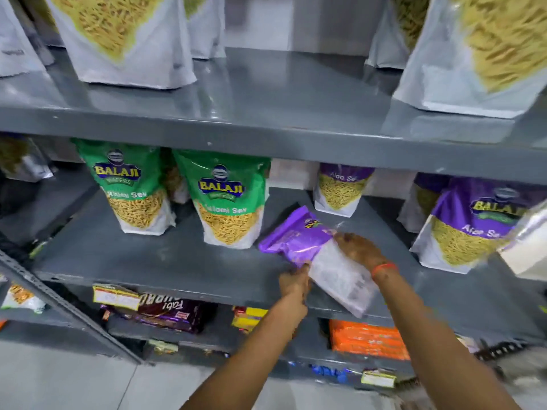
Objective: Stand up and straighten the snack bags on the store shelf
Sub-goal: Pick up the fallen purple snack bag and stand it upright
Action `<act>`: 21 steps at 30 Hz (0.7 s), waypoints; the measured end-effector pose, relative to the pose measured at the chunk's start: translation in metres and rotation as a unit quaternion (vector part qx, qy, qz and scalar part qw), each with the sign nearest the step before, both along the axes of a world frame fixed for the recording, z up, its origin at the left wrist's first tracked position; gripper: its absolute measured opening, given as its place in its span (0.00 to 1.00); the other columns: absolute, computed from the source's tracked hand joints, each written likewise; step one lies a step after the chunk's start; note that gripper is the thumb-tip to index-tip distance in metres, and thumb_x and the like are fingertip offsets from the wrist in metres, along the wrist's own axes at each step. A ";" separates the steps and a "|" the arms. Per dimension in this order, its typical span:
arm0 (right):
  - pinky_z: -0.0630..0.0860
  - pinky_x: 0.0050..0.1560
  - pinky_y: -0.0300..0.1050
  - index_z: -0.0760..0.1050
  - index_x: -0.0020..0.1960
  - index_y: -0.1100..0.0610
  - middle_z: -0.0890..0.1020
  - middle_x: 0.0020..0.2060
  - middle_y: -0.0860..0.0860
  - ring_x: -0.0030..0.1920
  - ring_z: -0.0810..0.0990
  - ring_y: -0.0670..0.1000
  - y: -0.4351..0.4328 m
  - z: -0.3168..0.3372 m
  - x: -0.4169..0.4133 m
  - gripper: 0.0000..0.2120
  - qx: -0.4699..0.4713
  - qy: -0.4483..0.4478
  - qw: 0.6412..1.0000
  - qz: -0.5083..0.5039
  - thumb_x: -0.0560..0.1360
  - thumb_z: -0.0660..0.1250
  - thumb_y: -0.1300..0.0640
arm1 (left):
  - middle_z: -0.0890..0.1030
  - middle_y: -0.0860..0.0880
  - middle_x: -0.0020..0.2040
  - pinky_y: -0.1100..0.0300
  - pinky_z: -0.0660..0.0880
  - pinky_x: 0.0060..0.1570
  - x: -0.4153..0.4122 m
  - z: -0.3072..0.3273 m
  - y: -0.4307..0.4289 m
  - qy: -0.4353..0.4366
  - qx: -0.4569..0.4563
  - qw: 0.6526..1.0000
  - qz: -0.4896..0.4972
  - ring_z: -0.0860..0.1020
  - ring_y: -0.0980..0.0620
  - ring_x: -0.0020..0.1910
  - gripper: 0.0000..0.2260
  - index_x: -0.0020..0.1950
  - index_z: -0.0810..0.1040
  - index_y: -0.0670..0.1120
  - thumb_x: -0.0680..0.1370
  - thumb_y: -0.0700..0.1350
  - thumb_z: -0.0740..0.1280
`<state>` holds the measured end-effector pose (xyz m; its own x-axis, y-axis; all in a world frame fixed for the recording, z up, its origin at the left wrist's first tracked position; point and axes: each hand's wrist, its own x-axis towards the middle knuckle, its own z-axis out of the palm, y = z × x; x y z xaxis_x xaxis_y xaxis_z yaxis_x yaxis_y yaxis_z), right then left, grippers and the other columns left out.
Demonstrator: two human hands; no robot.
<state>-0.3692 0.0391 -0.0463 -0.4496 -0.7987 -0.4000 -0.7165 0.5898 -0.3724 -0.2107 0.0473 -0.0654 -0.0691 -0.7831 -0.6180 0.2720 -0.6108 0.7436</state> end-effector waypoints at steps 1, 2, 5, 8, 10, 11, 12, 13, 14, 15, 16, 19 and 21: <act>0.64 0.71 0.54 0.68 0.67 0.57 0.70 0.70 0.59 0.69 0.69 0.60 0.002 0.000 -0.013 0.23 0.004 -0.025 1.000 -0.016 0.77 0.52 0.45 | 0.68 0.54 0.10 0.59 0.68 0.32 -0.006 0.000 0.003 0.006 0.000 1.000 0.020 0.69 0.56 0.18 0.17 0.27 0.68 0.45 0.74 0.35 0.67; 0.66 0.69 0.51 0.70 0.65 0.60 0.71 0.68 0.60 0.67 0.70 0.60 0.001 0.004 -0.022 0.23 -0.002 -0.040 0.999 -0.016 0.78 0.53 0.47 | 0.70 0.54 0.11 0.60 0.70 0.28 -0.009 0.000 0.006 0.015 0.001 0.999 0.039 0.70 0.56 0.18 0.16 0.28 0.69 0.44 0.74 0.33 0.66; 0.72 0.43 0.43 0.77 0.50 0.64 0.80 0.50 0.61 0.50 0.78 0.60 -0.006 0.023 -0.031 0.16 -0.026 -0.068 0.997 0.020 0.78 0.57 0.52 | 0.77 0.46 0.25 0.64 0.72 0.18 -0.009 0.007 0.012 0.055 0.031 0.994 0.084 0.75 0.51 0.26 0.08 0.38 0.73 0.41 0.76 0.32 0.63; 0.66 0.24 0.35 0.72 0.30 0.55 0.75 0.27 0.49 0.27 0.71 0.48 -0.004 0.023 -0.047 0.15 -0.065 -0.154 0.986 -0.004 0.76 0.63 0.56 | 0.79 0.46 0.24 0.60 0.75 0.23 -0.009 0.020 0.013 0.080 0.040 0.992 0.087 0.77 0.48 0.29 0.06 0.44 0.72 0.41 0.77 0.32 0.60; 0.69 0.22 0.32 0.77 0.32 0.58 0.77 0.22 0.47 0.22 0.74 0.43 0.003 0.012 -0.060 0.13 -0.136 -0.275 0.950 -0.055 0.75 0.64 0.62 | 0.80 0.47 0.24 0.58 0.77 0.26 -0.011 0.030 0.010 0.083 0.015 0.994 0.073 0.78 0.50 0.26 0.09 0.41 0.72 0.42 0.77 0.31 0.59; 0.70 0.22 0.31 0.78 0.36 0.60 0.79 0.23 0.47 0.21 0.75 0.41 0.006 0.010 -0.063 0.10 -0.180 -0.330 0.923 -0.085 0.75 0.63 0.64 | 0.81 0.47 0.26 0.56 0.77 0.29 -0.013 0.035 0.007 0.086 -0.004 0.994 0.063 0.79 0.50 0.27 0.10 0.40 0.72 0.43 0.77 0.32 0.59; 0.70 0.21 0.30 0.78 0.38 0.60 0.80 0.22 0.46 0.20 0.75 0.39 0.005 0.011 -0.067 0.09 -0.217 -0.360 0.900 -0.117 0.75 0.62 0.65 | 0.82 0.47 0.28 0.55 0.76 0.33 -0.015 0.040 0.004 0.086 -0.027 0.995 0.052 0.80 0.50 0.29 0.10 0.39 0.73 0.44 0.77 0.32 0.59; 0.70 0.21 0.29 0.78 0.39 0.60 0.80 0.21 0.45 0.20 0.75 0.38 0.003 0.013 -0.070 0.09 -0.245 -0.367 0.886 -0.142 0.76 0.62 0.65 | 0.82 0.46 0.32 0.55 0.76 0.37 -0.019 0.046 -0.001 0.083 -0.054 0.994 0.039 0.80 0.49 0.33 0.09 0.40 0.73 0.43 0.78 0.33 0.60; 0.70 0.21 0.28 0.78 0.39 0.59 0.80 0.20 0.44 0.20 0.74 0.38 0.001 0.016 -0.073 0.10 -0.272 -0.357 0.879 -0.159 0.76 0.61 0.66 | 0.82 0.45 0.36 0.55 0.75 0.39 -0.023 0.053 -0.006 0.075 -0.085 0.993 0.029 0.79 0.47 0.37 0.08 0.41 0.74 0.43 0.78 0.34 0.60; 0.70 0.23 0.26 0.77 0.40 0.58 0.80 0.23 0.43 0.22 0.75 0.37 -0.001 0.018 -0.077 0.10 -0.302 -0.348 0.871 -0.169 0.76 0.61 0.66 | 0.80 0.44 0.39 0.56 0.74 0.40 -0.028 0.059 -0.012 0.062 -0.117 0.991 0.023 0.78 0.47 0.39 0.07 0.42 0.75 0.43 0.78 0.35 0.61; 0.70 0.25 0.24 0.77 0.41 0.59 0.80 0.27 0.44 0.24 0.75 0.37 -0.003 0.020 -0.079 0.09 -0.334 -0.338 0.863 -0.173 0.76 0.60 0.66 | 0.79 0.45 0.39 0.58 0.72 0.39 -0.033 0.065 -0.017 0.050 -0.153 0.987 0.020 0.76 0.48 0.39 0.08 0.40 0.75 0.45 0.77 0.36 0.62; 0.72 0.37 0.28 0.75 0.47 0.63 0.77 0.35 0.48 0.27 0.75 0.35 -0.004 0.018 -0.077 0.08 -0.406 -0.352 0.828 -0.162 0.77 0.58 0.69 | 0.79 0.57 0.28 0.62 0.69 0.33 -0.042 0.071 -0.036 -0.005 -0.270 0.963 -0.001 0.73 0.61 0.30 0.13 0.35 0.76 0.48 0.77 0.36 0.63; 0.71 0.43 0.36 0.72 0.44 0.61 0.76 0.39 0.50 0.35 0.74 0.40 0.000 0.009 -0.071 0.09 -0.417 -0.373 0.817 -0.139 0.78 0.56 0.69 | 0.81 0.58 0.30 0.64 0.71 0.35 -0.044 0.070 -0.049 -0.059 -0.323 0.944 -0.026 0.73 0.62 0.33 0.10 0.38 0.79 0.45 0.77 0.37 0.62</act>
